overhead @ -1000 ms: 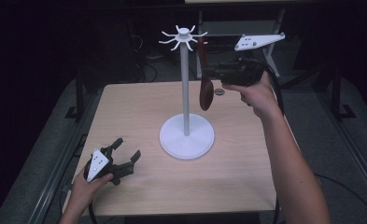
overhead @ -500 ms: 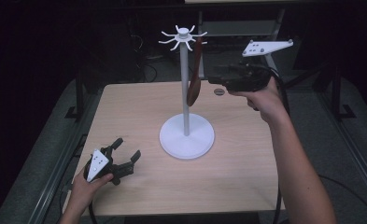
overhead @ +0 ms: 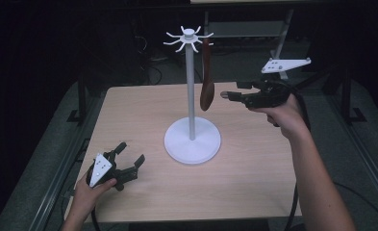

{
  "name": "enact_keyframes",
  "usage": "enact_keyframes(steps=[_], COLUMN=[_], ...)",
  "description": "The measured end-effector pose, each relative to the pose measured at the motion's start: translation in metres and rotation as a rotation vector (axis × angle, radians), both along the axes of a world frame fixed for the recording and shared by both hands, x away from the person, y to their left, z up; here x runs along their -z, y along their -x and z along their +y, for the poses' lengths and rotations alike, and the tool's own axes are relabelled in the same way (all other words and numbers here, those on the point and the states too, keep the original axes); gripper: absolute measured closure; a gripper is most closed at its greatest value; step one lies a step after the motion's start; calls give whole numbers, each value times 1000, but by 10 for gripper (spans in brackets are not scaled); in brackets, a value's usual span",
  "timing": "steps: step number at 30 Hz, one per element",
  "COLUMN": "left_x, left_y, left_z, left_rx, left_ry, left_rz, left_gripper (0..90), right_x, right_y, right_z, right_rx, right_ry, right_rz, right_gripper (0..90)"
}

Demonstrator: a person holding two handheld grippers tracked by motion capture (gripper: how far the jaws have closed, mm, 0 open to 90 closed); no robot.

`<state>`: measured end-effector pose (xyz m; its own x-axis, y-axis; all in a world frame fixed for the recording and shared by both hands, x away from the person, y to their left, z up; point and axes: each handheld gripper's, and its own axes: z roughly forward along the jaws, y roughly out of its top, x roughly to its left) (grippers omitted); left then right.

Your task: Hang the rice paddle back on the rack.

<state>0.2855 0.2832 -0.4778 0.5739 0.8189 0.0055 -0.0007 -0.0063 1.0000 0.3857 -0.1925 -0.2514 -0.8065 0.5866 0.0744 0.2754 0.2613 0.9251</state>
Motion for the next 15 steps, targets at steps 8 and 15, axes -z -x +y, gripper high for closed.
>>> enact_keyframes(steps=[8,15], left_x=[0,0], left_y=[1,0], left_z=[0,1], left_rx=[0,0], left_ry=[0,-8], left_rz=[3,-2], left_gripper=[127,127], right_x=[32,58], right_y=[5,9], right_z=[-16,-27], right_rx=[55,100], right_ry=[31,58], right_rz=[57,97], right_gripper=[349,312])
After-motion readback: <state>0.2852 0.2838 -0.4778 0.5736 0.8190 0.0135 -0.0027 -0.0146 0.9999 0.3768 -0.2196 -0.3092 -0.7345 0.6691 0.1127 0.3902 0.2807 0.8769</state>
